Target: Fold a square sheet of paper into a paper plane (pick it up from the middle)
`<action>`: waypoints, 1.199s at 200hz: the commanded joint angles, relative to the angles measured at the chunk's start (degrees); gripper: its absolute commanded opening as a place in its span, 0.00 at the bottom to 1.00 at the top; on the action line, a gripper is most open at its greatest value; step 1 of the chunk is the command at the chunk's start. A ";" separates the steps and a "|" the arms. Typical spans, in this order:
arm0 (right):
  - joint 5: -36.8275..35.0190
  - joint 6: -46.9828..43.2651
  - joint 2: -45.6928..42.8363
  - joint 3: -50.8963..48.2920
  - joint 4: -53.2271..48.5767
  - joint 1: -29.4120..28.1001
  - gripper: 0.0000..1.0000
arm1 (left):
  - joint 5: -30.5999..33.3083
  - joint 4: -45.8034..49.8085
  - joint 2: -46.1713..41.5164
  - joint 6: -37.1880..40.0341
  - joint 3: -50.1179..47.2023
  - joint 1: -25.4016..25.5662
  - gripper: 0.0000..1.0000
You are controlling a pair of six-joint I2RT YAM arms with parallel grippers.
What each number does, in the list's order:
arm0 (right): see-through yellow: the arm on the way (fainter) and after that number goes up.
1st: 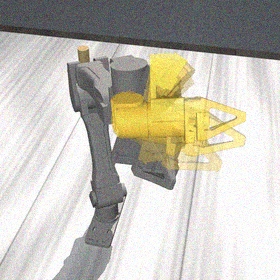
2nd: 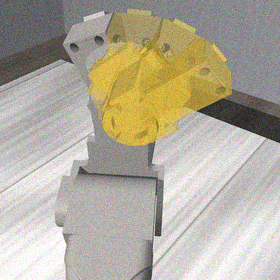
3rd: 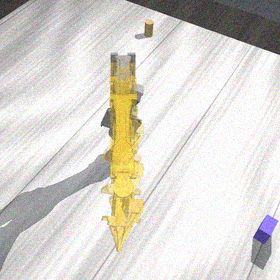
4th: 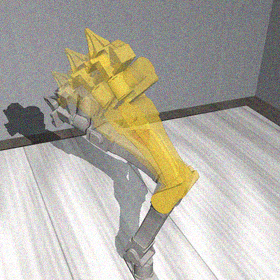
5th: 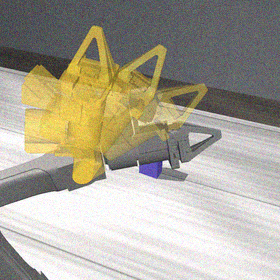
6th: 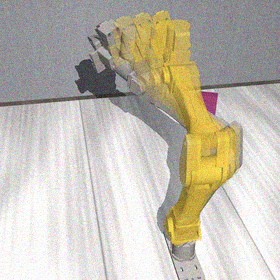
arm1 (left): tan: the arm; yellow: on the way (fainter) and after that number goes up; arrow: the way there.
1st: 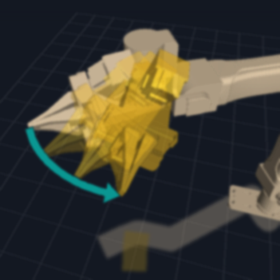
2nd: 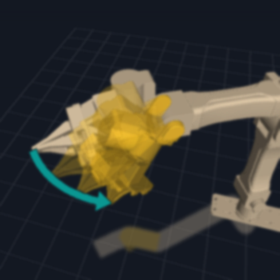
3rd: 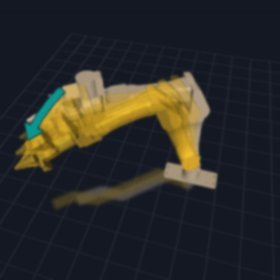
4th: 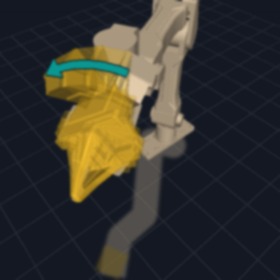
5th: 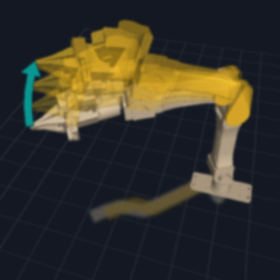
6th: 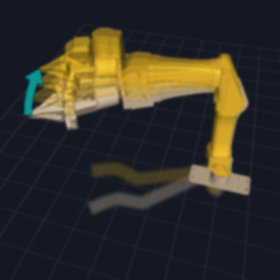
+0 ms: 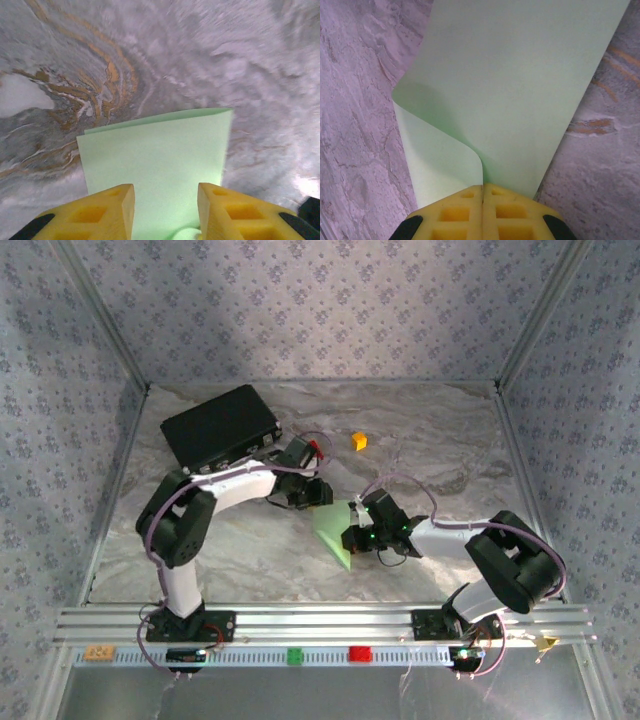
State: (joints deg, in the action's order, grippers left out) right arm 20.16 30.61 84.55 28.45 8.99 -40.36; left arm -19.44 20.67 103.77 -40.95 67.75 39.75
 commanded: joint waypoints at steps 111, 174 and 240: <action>-1.20 -0.55 1.23 -0.18 -1.26 1.56 0.00 | -3.95 -41.25 -15.74 -23.21 -32.50 7.30 0.00; -1.04 -0.48 1.28 -0.30 -1.26 1.69 0.00 | -3.72 -48.62 -11.12 -26.35 -34.35 8.93 0.00; -0.94 -0.46 1.26 -0.26 -1.26 1.73 0.00 | -3.40 -50.15 -8.23 -26.82 -35.05 8.99 0.00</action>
State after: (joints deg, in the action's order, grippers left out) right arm 20.34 30.61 84.82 28.45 9.47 -39.22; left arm -22.72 -27.07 94.63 -67.20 33.50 48.40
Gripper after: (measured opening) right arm 0.052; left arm 0.047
